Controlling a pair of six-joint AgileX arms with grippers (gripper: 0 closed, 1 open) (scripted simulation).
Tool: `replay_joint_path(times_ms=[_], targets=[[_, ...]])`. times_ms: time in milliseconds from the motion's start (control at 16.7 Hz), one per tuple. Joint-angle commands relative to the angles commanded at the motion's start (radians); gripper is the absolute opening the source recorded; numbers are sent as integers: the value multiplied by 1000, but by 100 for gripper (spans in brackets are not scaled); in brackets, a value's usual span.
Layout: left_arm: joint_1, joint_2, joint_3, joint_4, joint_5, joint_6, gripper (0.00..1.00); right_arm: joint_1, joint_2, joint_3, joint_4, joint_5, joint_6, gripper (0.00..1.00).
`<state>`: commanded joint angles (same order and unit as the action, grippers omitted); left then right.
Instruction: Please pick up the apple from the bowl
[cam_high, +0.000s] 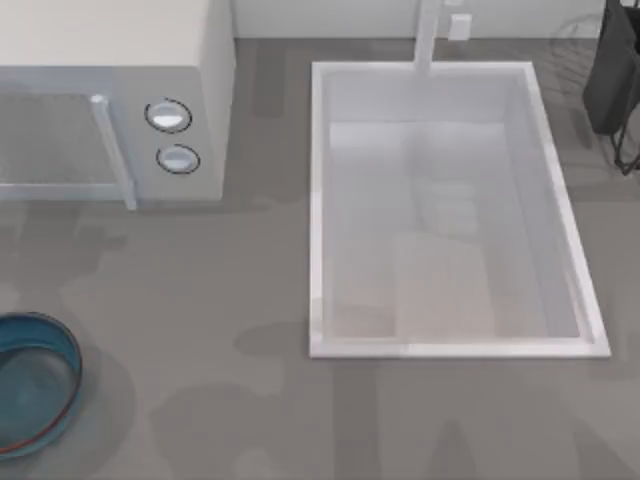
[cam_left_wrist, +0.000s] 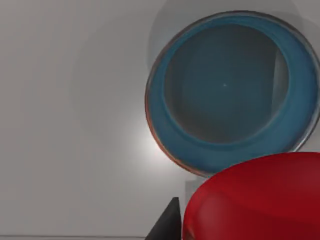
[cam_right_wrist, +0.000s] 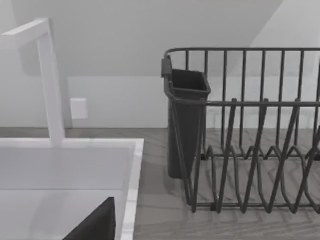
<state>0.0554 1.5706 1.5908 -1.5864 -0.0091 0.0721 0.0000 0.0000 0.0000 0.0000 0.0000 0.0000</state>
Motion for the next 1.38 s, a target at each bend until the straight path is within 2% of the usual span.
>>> replay_joint_path(times_ms=[240, 600, 720, 900, 1200, 1380], targets=[[-3, -30, 146, -148, 0, -4, 0, 0, 0, 0, 0, 0, 0, 100], [-1, -28, 155, -156, -1, -5, 0, 0, 0, 0, 0, 0, 0, 100], [-36, -9, 148, -137, 0, -40, 0, 0, 0, 0, 0, 0, 0, 100], [-166, 43, 116, -66, 2, -168, 0, 0, 0, 0, 0, 0, 0, 100], [-500, 143, 27, 109, 7, -494, 0, 0, 0, 0, 0, 0, 0, 100], [-620, 182, -21, 196, 9, -614, 0, 0, 0, 0, 0, 0, 0, 100]])
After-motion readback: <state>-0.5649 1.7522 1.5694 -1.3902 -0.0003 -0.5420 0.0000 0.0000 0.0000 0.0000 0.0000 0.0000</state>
